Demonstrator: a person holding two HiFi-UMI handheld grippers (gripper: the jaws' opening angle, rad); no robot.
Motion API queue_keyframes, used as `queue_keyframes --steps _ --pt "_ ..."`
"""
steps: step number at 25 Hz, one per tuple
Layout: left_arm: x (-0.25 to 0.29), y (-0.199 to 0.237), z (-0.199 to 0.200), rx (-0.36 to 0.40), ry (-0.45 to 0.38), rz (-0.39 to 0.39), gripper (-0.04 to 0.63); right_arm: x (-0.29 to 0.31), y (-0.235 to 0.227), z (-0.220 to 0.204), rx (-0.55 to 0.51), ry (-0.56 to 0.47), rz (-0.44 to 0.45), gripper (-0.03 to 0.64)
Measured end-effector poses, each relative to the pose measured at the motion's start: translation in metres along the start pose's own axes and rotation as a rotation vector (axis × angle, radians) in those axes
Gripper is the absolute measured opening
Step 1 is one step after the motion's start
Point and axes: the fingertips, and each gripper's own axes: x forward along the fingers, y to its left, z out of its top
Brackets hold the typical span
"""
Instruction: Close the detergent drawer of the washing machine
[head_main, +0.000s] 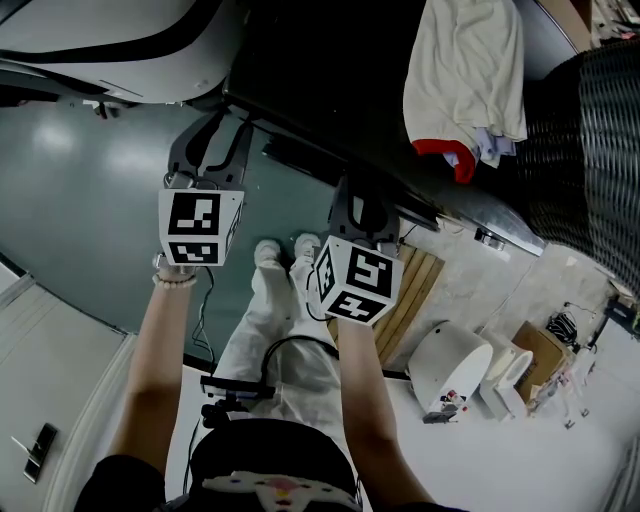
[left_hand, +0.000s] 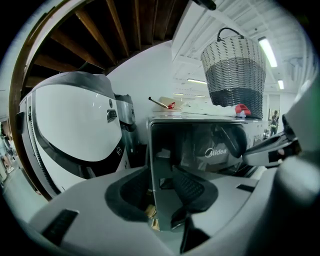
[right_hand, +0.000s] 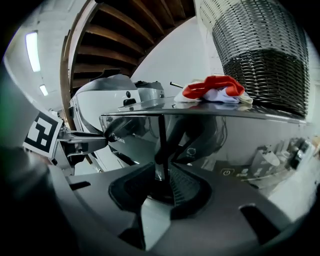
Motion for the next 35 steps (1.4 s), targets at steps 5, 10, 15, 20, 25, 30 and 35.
queue_keyframes --steps 5,10,15,20,25,30,35 --pt "0.001 -0.001 0.000 0.009 0.007 -0.005 0.144 0.001 -0.001 -0.001 0.071 0.015 0.001 0.078" --pt "0.001 0.000 0.000 0.006 0.011 0.002 0.144 0.004 0.001 -0.001 0.101 0.028 0.019 0.063" --pt "-0.004 -0.001 -0.006 -0.081 0.006 -0.002 0.145 0.002 0.003 0.000 0.000 -0.021 0.048 0.060" --pt "-0.027 0.000 -0.003 -0.140 -0.015 -0.002 0.119 -0.012 0.007 0.006 -0.008 -0.041 0.093 0.056" --pt "-0.059 -0.005 0.013 -0.111 -0.041 -0.010 0.041 -0.037 0.010 0.022 -0.032 -0.086 0.112 0.005" --pt "-0.091 -0.022 0.039 -0.077 -0.082 -0.046 0.012 -0.066 0.012 0.045 -0.065 -0.142 0.137 0.005" --pt "-0.120 -0.044 0.069 -0.018 -0.115 -0.093 0.012 -0.091 0.016 0.062 -0.078 -0.164 0.172 0.005"
